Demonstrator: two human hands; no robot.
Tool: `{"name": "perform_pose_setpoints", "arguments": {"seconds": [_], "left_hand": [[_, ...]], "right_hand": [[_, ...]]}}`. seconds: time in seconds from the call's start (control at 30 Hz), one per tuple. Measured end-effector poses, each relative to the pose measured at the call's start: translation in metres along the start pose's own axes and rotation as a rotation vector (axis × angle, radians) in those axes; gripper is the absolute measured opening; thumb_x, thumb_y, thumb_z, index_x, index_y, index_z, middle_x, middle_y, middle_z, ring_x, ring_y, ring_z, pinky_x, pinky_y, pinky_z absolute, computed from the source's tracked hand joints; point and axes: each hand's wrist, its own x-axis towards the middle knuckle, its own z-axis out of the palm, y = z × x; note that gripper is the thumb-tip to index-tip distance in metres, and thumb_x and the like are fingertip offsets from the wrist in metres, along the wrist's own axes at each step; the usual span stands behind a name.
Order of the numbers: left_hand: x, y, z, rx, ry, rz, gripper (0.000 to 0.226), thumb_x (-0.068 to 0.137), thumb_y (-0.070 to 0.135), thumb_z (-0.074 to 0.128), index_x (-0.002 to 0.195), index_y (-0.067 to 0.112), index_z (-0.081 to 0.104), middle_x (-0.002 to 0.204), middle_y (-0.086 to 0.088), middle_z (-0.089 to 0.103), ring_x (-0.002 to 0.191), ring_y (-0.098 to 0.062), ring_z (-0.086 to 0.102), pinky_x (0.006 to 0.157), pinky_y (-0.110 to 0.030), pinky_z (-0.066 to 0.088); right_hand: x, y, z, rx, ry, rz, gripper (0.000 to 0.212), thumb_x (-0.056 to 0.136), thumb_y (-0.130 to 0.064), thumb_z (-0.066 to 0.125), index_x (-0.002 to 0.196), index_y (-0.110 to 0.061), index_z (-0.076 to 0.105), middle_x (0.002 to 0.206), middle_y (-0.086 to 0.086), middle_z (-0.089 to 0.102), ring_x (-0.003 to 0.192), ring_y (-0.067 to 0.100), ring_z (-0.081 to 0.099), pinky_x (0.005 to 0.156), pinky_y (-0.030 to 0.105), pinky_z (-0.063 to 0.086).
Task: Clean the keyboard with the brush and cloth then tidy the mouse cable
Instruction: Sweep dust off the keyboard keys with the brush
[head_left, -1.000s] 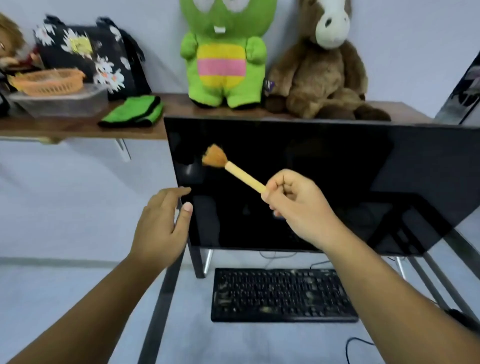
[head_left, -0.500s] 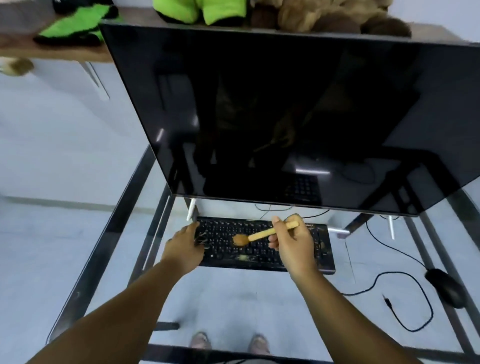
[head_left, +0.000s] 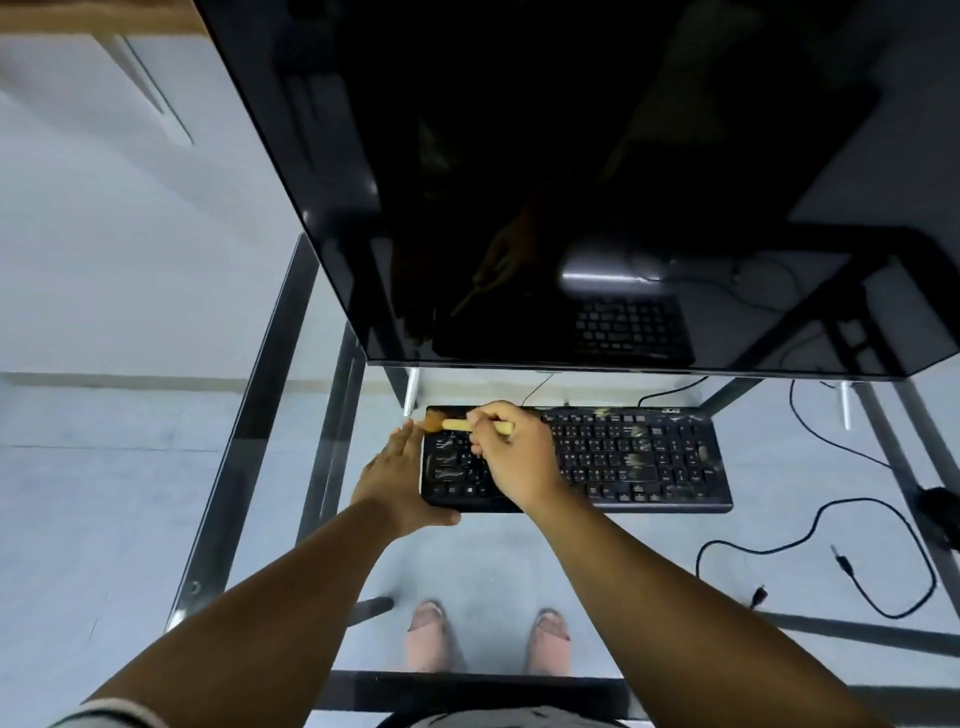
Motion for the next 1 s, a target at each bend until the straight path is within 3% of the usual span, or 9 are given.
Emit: {"name": "perform_pose_setpoints", "arguments": {"seconds": [0.07, 0.17, 0.3, 0.43, 0.57, 0.7, 0.8, 0.87, 1.0], "left_hand": [[0.001, -0.004, 0.0, 0.02, 0.008, 0.024, 0.135, 0.059, 0.064, 0.079, 0.155, 0.019, -0.005, 0.164, 0.001, -0.005, 0.15, -0.014, -0.001, 0.121, -0.037, 0.013], [0.003, -0.009, 0.0, 0.029, 0.015, 0.045, 0.135, 0.059, 0.067, 0.078, 0.155, 0.02, -0.004, 0.164, 0.002, -0.003, 0.15, -0.014, 0.0, 0.121, -0.037, 0.015], [0.003, -0.013, 0.002, 0.033, 0.037, 0.059, 0.135, 0.058, 0.067, 0.078, 0.155, 0.02, -0.002, 0.164, 0.003, 0.0, 0.15, -0.014, 0.002, 0.121, -0.036, 0.015], [0.004, -0.014, 0.001, 0.057, 0.044, 0.065, 0.137, 0.056, 0.069, 0.077, 0.155, 0.019, -0.003, 0.164, 0.002, 0.002, 0.15, -0.015, 0.004, 0.12, -0.035, 0.015], [0.005, -0.013, 0.001, 0.074, 0.039, 0.063, 0.14, 0.056, 0.071, 0.077, 0.155, 0.018, -0.007, 0.164, 0.001, 0.002, 0.15, -0.016, 0.004, 0.12, -0.036, 0.016], [0.004, -0.01, -0.001, 0.126, 0.039, 0.053, 0.141, 0.055, 0.073, 0.075, 0.155, 0.018, -0.009, 0.164, 0.0, 0.002, 0.15, -0.018, 0.007, 0.119, -0.036, 0.017], [0.004, -0.007, -0.003, 0.188, 0.06, 0.054, 0.142, 0.054, 0.076, 0.072, 0.154, 0.017, -0.009, 0.163, 0.0, 0.006, 0.149, -0.017, 0.011, 0.118, -0.037, 0.017], [0.004, -0.006, -0.005, 0.213, 0.068, 0.05, 0.142, 0.054, 0.077, 0.071, 0.154, 0.017, -0.008, 0.163, 0.001, 0.008, 0.149, -0.017, 0.013, 0.118, -0.038, 0.017], [0.003, -0.004, -0.004, 0.234, 0.062, 0.04, 0.14, 0.056, 0.078, 0.069, 0.154, 0.018, -0.009, 0.163, 0.002, 0.006, 0.149, -0.016, 0.012, 0.118, -0.038, 0.016]], "right_hand": [[0.001, 0.009, 0.002, -0.127, 0.09, -0.032, 0.013, 0.095, -0.018, 0.058, 0.088, -0.02, 0.069, 0.059, -0.008, 0.062, 0.046, 0.019, 0.055, 0.044, 0.03, 0.042], [-0.001, 0.015, -0.003, -0.171, 0.358, -0.064, 0.014, 0.096, -0.018, 0.057, 0.087, -0.015, 0.067, 0.057, -0.009, 0.057, 0.043, 0.012, 0.047, 0.043, 0.025, 0.033], [-0.005, 0.016, 0.003, -0.085, 0.163, -0.049, 0.013, 0.094, -0.015, 0.059, 0.087, -0.023, 0.068, 0.067, 0.003, 0.068, 0.053, 0.025, 0.06, 0.047, 0.035, 0.042], [-0.006, 0.023, -0.007, -0.215, 0.444, -0.1, 0.013, 0.096, -0.017, 0.057, 0.094, -0.013, 0.069, 0.067, -0.004, 0.063, 0.052, 0.01, 0.052, 0.048, 0.019, 0.033], [-0.012, 0.027, -0.011, -0.167, 0.259, -0.101, 0.012, 0.095, -0.014, 0.059, 0.097, -0.013, 0.071, 0.067, 0.001, 0.066, 0.05, 0.014, 0.054, 0.044, 0.024, 0.035], [-0.016, 0.027, -0.015, -0.21, 0.495, -0.071, 0.013, 0.097, -0.017, 0.056, 0.097, -0.015, 0.069, 0.075, -0.011, 0.064, 0.058, -0.001, 0.051, 0.052, 0.014, 0.034], [-0.017, 0.019, -0.008, -0.119, 0.305, -0.073, 0.012, 0.095, -0.015, 0.058, 0.097, -0.015, 0.07, 0.069, -0.013, 0.064, 0.05, 0.008, 0.051, 0.046, 0.017, 0.036], [-0.018, 0.021, -0.006, -0.212, 0.231, -0.05, 0.013, 0.095, -0.016, 0.057, 0.095, -0.014, 0.07, 0.066, -0.017, 0.061, 0.047, 0.008, 0.049, 0.044, 0.02, 0.033], [-0.016, 0.021, -0.018, -0.267, 0.489, -0.076, 0.013, 0.095, -0.02, 0.058, 0.095, -0.015, 0.07, 0.078, -0.006, 0.068, 0.06, 0.008, 0.054, 0.053, 0.02, 0.036]]}}
